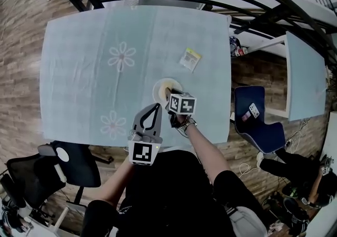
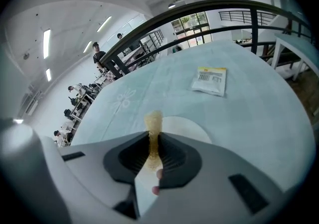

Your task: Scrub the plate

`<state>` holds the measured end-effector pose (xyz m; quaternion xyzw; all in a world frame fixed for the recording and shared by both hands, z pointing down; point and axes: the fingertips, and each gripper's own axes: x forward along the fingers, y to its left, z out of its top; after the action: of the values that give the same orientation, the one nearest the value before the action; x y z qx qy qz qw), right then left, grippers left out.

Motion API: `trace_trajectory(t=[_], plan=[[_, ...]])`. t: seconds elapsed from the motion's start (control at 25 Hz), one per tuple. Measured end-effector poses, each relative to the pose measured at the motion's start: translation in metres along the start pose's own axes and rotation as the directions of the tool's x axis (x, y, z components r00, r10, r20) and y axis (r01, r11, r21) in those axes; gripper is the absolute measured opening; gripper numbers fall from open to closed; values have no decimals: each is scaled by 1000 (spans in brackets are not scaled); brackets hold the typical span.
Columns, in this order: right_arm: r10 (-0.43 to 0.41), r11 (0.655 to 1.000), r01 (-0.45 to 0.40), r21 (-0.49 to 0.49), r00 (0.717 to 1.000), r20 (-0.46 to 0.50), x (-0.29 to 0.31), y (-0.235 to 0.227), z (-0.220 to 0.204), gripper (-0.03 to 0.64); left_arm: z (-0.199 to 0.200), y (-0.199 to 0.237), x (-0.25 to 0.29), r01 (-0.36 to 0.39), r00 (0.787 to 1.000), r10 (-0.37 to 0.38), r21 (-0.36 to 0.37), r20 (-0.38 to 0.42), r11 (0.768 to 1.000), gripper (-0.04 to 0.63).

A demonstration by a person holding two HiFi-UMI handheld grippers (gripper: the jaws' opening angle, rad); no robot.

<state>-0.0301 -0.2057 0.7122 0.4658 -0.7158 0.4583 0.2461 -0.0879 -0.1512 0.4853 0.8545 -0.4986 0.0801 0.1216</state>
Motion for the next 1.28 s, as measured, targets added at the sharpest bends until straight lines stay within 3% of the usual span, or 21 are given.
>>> trace_trajectory(t=[0.2, 0.56, 1.28], plan=[[29, 999, -29, -17, 999, -27, 11, 20, -6, 52, -6, 5, -8, -22, 1000, 22, 5, -14, 1000, 11], [-19, 1000, 18, -19, 999, -48, 19, 3, -11, 52, -13, 5, -15, -31, 999, 31, 2, -20, 1000, 11], [-78, 996, 79, 29, 996, -44, 0, -29, -18, 52, -12, -15, -11, 39, 999, -38, 29, -23, 999, 11]])
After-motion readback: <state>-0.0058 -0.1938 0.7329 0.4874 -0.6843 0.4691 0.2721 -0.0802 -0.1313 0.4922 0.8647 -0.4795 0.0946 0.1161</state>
